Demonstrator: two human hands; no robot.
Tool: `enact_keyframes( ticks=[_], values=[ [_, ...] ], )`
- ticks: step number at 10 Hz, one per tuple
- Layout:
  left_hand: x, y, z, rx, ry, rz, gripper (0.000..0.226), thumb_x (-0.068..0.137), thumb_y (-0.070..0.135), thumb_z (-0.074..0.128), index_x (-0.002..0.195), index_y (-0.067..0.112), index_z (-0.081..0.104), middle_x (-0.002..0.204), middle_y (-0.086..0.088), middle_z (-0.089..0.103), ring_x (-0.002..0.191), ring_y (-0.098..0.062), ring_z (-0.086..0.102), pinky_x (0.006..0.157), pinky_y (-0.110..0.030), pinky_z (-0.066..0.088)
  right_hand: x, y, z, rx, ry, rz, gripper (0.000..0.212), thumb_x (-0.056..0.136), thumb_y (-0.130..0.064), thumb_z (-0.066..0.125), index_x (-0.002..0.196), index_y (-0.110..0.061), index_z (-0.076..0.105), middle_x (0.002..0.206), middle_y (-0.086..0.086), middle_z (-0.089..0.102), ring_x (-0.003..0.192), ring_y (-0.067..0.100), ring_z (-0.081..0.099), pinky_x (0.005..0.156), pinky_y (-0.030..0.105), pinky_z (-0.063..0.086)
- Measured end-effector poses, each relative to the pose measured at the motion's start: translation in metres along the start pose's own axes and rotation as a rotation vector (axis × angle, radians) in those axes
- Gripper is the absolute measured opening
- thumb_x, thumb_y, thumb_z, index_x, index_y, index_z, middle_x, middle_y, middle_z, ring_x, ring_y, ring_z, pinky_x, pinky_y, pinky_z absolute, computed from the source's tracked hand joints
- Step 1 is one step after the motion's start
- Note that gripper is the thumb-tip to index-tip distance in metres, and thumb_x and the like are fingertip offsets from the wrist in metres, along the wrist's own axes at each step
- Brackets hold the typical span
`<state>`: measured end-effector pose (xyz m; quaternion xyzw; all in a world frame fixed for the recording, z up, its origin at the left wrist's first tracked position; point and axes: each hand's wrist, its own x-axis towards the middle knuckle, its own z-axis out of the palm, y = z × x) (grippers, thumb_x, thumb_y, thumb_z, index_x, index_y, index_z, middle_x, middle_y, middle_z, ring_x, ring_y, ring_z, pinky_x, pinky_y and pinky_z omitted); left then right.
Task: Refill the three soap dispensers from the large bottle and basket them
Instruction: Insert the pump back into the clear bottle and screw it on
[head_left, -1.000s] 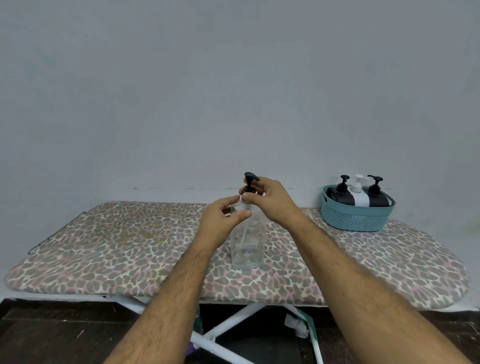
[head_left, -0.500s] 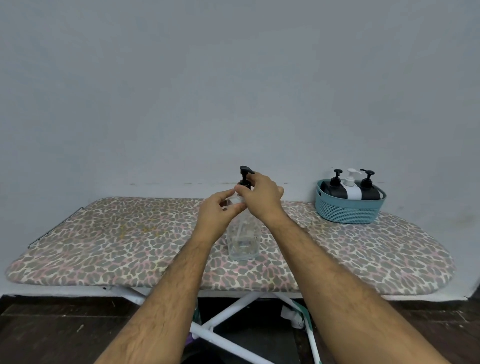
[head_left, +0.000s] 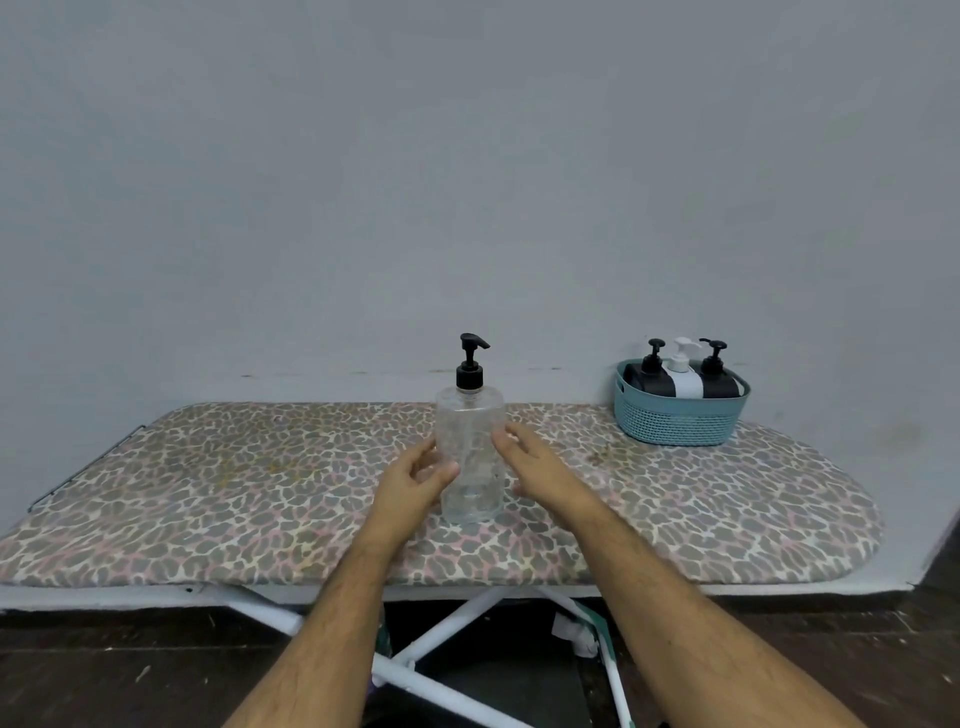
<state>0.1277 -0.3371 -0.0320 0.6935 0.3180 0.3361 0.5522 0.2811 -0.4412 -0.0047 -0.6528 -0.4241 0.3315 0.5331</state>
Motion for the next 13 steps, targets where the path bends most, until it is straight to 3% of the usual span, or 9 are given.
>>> enact_keyframes(
  ticks=[2,5,6,7,8,9,10,12,13],
  values=[
    [0.03,-0.005,0.014,-0.068,0.028,-0.01,0.06,0.089,0.015,0.071,0.144,0.017,0.047,0.131,-0.001,0.062,0.104,-0.008,0.065,0.071,-0.021,0.057,0.016,0.018,-0.006,0.086,0.062,-0.062,0.035,0.103,-0.036,0.046,0.138,-0.035,0.043,0.105,-0.021,0.054,0.082,-0.01,0.056,0.064,0.015,0.048],
    [0.134,0.014,0.085,-0.062,-0.057,0.07,0.056,0.091,0.015,0.069,0.143,0.019,0.049,0.128,-0.002,0.062,0.113,-0.011,0.062,0.086,-0.028,0.057,0.092,0.023,-0.086,0.099,0.201,-0.104,0.025,0.103,-0.032,0.048,0.127,-0.035,0.043,0.099,-0.023,0.059,0.075,-0.019,0.062,0.059,0.009,0.049],
    [0.167,0.014,0.11,-0.047,-0.1,0.084,0.052,0.094,0.016,0.065,0.143,0.023,0.049,0.123,0.005,0.06,0.115,-0.007,0.059,0.089,-0.025,0.054,0.121,0.032,-0.112,0.085,0.239,-0.098,0.022,0.103,-0.035,0.048,0.125,-0.034,0.045,0.104,-0.021,0.061,0.085,-0.015,0.064,0.064,0.011,0.051],
    [0.192,0.012,0.131,-0.006,-0.141,0.104,0.045,0.097,0.014,0.06,0.137,0.031,0.051,0.106,0.025,0.057,0.095,0.015,0.058,0.074,-0.009,0.051,0.145,0.046,-0.13,0.091,0.274,-0.068,0.05,0.1,-0.045,0.051,0.145,-0.025,0.045,0.128,-0.006,0.064,0.115,0.009,0.063,0.096,0.035,0.053],
    [0.21,0.005,0.145,-0.011,-0.174,0.109,0.045,0.097,0.018,0.06,0.14,0.03,0.051,0.109,0.025,0.056,0.099,0.014,0.056,0.074,-0.009,0.05,0.162,0.057,-0.143,0.099,0.287,-0.076,0.051,0.1,-0.044,0.052,0.147,-0.026,0.043,0.132,-0.005,0.062,0.119,0.009,0.06,0.105,0.037,0.048],
    [0.222,-0.003,0.153,-0.006,-0.177,0.09,0.045,0.097,0.019,0.06,0.141,0.028,0.05,0.114,0.023,0.056,0.102,0.013,0.055,0.084,-0.013,0.05,0.173,0.067,-0.15,0.105,0.276,-0.082,0.027,0.103,-0.034,0.049,0.129,-0.037,0.046,0.113,-0.019,0.065,0.103,-0.005,0.063,0.084,0.016,0.051],
    [0.226,-0.009,0.156,0.01,-0.183,0.078,0.046,0.098,0.018,0.059,0.139,0.033,0.046,0.107,0.029,0.054,0.095,0.02,0.052,0.082,-0.011,0.049,0.177,0.073,-0.149,0.114,0.275,-0.094,0.022,0.104,-0.031,0.048,0.124,-0.037,0.052,0.114,-0.015,0.069,0.104,-0.002,0.066,0.083,0.019,0.053],
    [0.227,-0.015,0.156,0.038,-0.22,0.037,0.058,0.098,0.029,0.059,0.151,0.025,0.037,0.144,0.012,0.048,0.13,-0.004,0.046,0.112,-0.038,0.041,0.177,0.077,-0.147,0.076,0.26,-0.08,0.026,0.104,-0.033,0.045,0.129,-0.035,0.055,0.122,-0.011,0.068,0.112,0.003,0.065,0.091,0.024,0.053],
    [0.218,-0.012,0.153,0.044,-0.22,0.033,0.07,0.095,0.037,0.062,0.155,0.025,0.029,0.155,0.004,0.039,0.142,-0.014,0.038,0.114,-0.043,0.038,0.169,0.077,-0.143,0.048,0.285,-0.035,0.052,0.101,-0.045,0.048,0.149,-0.024,0.04,0.142,-0.002,0.056,0.124,0.012,0.058,0.104,0.039,0.049]
  ],
)
